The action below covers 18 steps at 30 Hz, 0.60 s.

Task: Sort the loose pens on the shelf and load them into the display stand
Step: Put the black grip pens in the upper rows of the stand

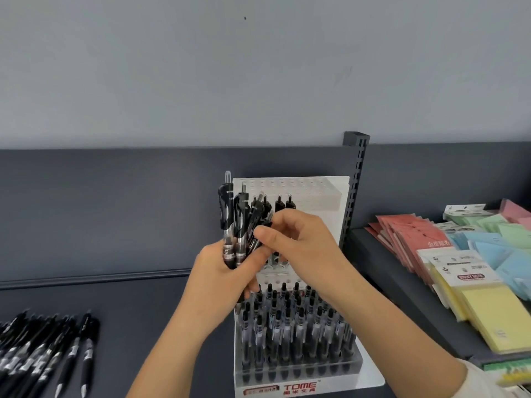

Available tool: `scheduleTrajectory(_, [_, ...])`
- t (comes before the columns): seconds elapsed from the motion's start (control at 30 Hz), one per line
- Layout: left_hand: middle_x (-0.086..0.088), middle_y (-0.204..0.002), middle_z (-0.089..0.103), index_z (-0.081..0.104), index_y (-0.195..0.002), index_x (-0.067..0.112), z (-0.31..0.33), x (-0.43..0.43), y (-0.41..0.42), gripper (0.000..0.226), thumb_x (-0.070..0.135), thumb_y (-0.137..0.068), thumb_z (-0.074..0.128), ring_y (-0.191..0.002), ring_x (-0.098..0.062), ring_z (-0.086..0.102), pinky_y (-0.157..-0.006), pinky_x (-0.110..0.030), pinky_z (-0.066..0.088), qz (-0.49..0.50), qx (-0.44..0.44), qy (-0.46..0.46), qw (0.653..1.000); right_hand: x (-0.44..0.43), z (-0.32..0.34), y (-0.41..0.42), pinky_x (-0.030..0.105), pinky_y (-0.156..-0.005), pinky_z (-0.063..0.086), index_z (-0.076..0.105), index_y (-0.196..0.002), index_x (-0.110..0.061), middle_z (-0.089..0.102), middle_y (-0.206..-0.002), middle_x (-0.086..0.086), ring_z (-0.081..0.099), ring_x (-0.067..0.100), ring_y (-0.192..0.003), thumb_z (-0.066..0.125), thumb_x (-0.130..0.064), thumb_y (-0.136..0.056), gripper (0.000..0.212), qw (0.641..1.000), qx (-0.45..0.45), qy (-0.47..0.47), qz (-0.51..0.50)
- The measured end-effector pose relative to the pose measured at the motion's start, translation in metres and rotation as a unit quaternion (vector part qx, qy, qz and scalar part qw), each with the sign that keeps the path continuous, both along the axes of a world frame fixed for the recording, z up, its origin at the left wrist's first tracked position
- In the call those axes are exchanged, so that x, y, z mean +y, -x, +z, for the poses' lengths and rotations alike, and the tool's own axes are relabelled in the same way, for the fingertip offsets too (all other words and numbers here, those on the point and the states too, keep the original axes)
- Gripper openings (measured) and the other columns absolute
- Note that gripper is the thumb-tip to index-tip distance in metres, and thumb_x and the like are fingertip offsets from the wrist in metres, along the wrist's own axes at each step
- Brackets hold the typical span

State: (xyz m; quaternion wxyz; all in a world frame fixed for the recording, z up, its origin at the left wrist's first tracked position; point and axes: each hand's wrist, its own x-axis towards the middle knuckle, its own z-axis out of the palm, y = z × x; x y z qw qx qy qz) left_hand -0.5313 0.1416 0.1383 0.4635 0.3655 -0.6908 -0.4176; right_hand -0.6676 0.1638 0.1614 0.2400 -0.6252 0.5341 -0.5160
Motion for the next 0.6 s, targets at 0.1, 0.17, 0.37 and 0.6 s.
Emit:
scheduleTrajectory(0.1, [-0.005, -0.064, 0.070, 0.066, -0.085, 0.013, -0.002, 0.000, 0.000, 0.020, 0.032, -0.080, 0.064, -0.055, -0.014, 0.067, -0.049, -0.018, 0.050, -0.014, 0.039, -0.030, 0.999, 0.002, 0.001, 0.004, 0.029, -0.066, 0.048, 0.061, -0.076, -0.011, 0.059, -0.069, -0.003, 0.052, 0.005, -0.063, 0.065, -0.027, -0.086, 0.019, 1.000, -0.028, -0.009, 0.002])
scheduleTrajectory(0.17, [-0.005, -0.074, 0.073, 0.067, -0.092, 0.012, -0.003, -0.001, 0.000, 0.033, 0.038, -0.073, 0.060, -0.069, -0.016, 0.072, -0.054, -0.022, 0.056, -0.022, 0.071, -0.062, 0.995, 0.003, 0.003, 0.006, 0.025, -0.064, 0.051, 0.063, -0.081, -0.011, 0.061, -0.071, -0.003, 0.057, 0.006, -0.066, 0.063, -0.025, -0.087, 0.015, 0.998, -0.057, -0.007, 0.000])
scheduleTrajectory(0.37, [-0.007, -0.073, 0.071, 0.068, -0.088, 0.012, -0.007, 0.000, -0.003, 0.020, 0.029, -0.080, 0.062, -0.059, -0.013, 0.066, -0.047, -0.022, 0.052, -0.013, 0.072, -0.088, 0.993, 0.002, 0.005, 0.014, 0.022, -0.066, 0.054, 0.066, -0.094, -0.012, 0.062, -0.075, -0.004, 0.061, 0.007, -0.064, 0.062, -0.017, -0.089, 0.008, 0.974, -0.223, -0.031, 0.006])
scheduleTrajectory(0.6, [-0.005, -0.071, 0.069, 0.067, -0.090, 0.010, -0.012, -0.002, -0.001, 0.026, 0.033, -0.076, 0.066, -0.058, -0.011, 0.064, -0.049, -0.019, 0.050, 0.010, 0.060, -0.061, 0.996, 0.004, 0.007, 0.022, 0.023, -0.071, 0.057, 0.063, -0.111, -0.021, 0.060, -0.080, 0.002, 0.067, 0.009, -0.069, 0.065, -0.003, -0.083, 0.034, 0.979, -0.195, -0.051, 0.009])
